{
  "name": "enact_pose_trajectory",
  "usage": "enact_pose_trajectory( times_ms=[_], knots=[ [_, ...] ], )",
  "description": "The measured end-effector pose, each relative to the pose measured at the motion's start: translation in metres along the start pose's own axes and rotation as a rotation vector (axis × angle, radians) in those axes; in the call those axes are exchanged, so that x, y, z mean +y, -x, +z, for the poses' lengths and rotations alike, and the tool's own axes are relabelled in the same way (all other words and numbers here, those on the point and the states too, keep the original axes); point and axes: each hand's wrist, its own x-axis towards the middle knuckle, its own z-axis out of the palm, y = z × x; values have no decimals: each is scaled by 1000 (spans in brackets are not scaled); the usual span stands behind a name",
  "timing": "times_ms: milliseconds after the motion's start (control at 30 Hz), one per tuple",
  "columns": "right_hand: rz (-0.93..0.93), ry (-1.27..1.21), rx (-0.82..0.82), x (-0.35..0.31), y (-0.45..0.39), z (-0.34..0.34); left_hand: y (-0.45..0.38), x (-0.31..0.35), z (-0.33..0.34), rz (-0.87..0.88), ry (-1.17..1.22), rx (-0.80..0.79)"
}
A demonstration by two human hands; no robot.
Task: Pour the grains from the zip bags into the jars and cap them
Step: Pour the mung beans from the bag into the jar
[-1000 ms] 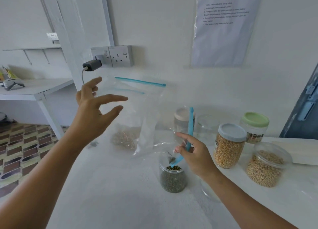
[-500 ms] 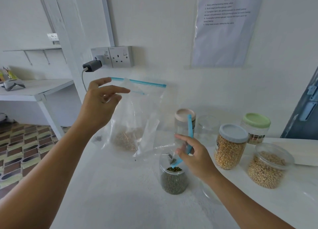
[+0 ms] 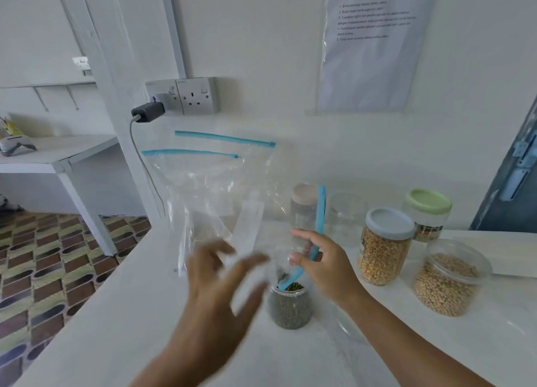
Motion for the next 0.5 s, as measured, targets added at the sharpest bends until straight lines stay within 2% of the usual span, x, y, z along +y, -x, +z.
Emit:
enact_pose_trajectory(
  times_ms=[67, 167, 267, 333, 500],
  knots=[
    [9, -19, -22, 0, 0, -1, 34, 4, 19, -234, 182, -183],
    [31, -59, -36, -1, 0, -2, 41, -13, 34, -649, 459, -272],
    [22, -68, -38, -1, 0, -1, 29, -28, 35, -954, 704, -368],
    [16, -77, -51, 0, -1, 0, 22, -35, 35, -1065, 836, -367],
    [6, -66, -77, -1, -1, 0, 6, -53, 38, -1049, 1022, -195]
  ],
)
